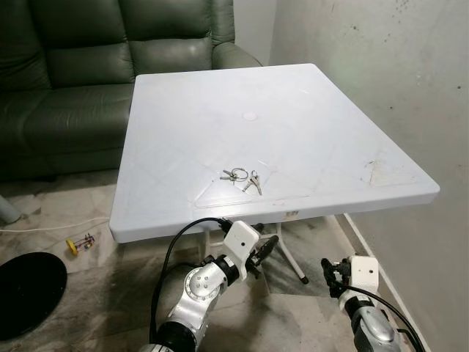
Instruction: Hang keys on a hook
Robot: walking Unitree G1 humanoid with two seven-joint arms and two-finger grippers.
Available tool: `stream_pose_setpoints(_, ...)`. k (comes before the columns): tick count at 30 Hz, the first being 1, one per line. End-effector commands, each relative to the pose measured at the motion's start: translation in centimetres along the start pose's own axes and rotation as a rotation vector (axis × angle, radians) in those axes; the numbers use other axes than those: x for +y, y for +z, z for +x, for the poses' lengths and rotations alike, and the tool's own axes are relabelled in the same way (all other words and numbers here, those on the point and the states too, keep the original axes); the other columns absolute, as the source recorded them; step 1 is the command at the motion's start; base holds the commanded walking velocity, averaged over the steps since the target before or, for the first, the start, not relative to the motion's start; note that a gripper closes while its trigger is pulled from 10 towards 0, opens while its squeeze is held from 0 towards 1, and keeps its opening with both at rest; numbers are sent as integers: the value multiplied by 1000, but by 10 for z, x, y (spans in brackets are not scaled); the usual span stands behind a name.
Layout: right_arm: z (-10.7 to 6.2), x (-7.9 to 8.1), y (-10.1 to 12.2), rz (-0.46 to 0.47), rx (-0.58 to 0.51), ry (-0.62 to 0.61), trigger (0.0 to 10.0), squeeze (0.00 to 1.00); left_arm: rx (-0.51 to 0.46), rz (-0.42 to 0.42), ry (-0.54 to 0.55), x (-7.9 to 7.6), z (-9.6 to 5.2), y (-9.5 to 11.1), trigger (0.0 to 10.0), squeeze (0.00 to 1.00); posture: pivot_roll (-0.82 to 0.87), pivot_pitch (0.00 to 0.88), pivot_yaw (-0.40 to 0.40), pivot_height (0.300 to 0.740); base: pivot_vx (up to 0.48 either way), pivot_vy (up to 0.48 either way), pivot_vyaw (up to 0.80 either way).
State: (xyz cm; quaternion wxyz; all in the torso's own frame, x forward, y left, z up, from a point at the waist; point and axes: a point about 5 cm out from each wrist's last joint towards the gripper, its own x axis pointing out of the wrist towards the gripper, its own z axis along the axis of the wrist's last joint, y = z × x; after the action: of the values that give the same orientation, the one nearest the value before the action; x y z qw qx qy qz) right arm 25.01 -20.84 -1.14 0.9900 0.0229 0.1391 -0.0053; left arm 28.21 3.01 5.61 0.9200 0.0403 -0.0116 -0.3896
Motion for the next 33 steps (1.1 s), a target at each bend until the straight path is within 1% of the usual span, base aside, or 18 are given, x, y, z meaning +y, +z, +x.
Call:
stream_pose_setpoints(1,4,-1,10,12,-52,-4,10000,0,-29,17,7,4,0,7,10000,0,54,0,-27,740,0,0,0)
stream_pose_setpoints(2,5,-1,14,15,-76,-5,10000,0,-49,10,39,11,-3,12,10000,0,57,0,-28,740,0,0,0)
stream_pose_setpoints(4,5,-1,14,15,-76,-5,10000,0,-49,10,39,11,-3,12,10000,0,57,0,-28,740,0,0,0)
stream_pose_setpoints(5,8,-1,22,10,-112,-10,10000,0,-75,-15,120,23,-8,18,10000,0,63,0,-31,740,0,0,0)
stream_pose_setpoints(7,11,-3,30,-1,-147,-23,10000,0,-93,-42,227,37,-14,23,10000,0,67,0,-34,740,0,0,0)
stream_pose_setpoints(9,13,-4,38,13,-176,-34,10000,0,-107,-76,315,48,-18,27,10000,0,73,0,-39,740,0,0,0)
stream_pose_setpoints(10,13,-4,38,13,-176,-34,10000,0,-107,-76,315,48,-18,27,10000,0,73,0,-39,740,0,0,0)
stream_pose_setpoints(11,17,-4,49,35,-218,-36,10000,0,-120,-118,401,60,-21,32,10000,0,76,0,-41,740,0,0,0)
stream_pose_setpoints(12,20,-4,58,34,-250,-35,10000,0,-134,-118,438,65,-24,36,10000,0,80,0,-47,740,0,0,0)
stream_pose_setpoints(14,22,-2,64,39,-269,-24,10000,0,-139,-115,445,67,-25,38,10000,0,82,0,-49,740,0,0,0)
stream_pose_setpoints(15,25,2,74,48,-304,6,10000,0,-143,-111,457,69,-28,41,10000,0,84,0,-50,740,0,0,0)
stream_pose_setpoints(17,26,7,81,44,-333,41,10000,0,-143,-110,472,70,-31,41,10000,0,84,0,-51,740,0,0,0)
stream_pose_setpoints(18,26,12,88,19,-358,76,10000,0,-145,-108,492,71,-35,41,10000,0,84,0,-51,740,0,0,0)
stream_pose_setpoints(21,24,20,94,-11,-381,127,10000,0,-146,-106,520,72,-41,41,10000,0,85,0,-52,740,0,0,0)
stream_pose_setpoints(22,21,26,97,-42,-396,175,10000,0,-134,-127,550,73,-46,38,10000,0,87,0,-54,740,0,0,0)
stream_pose_setpoints(27,10,36,98,-81,-403,251,10000,0,-129,-162,593,76,-56,36,10000,0,88,0,-56,740,0,0,0)
stream_pose_setpoints(28,4,39,96,-93,-395,277,10000,0,-125,-173,608,76,-61,34,10000,0,88,0,-56,740,0,0,0)
stream_pose_setpoints(33,-6,36,86,-124,-358,288,10000,0,-107,-179,665,77,-71,28,10000,0,84,0,-57,740,0,0,0)
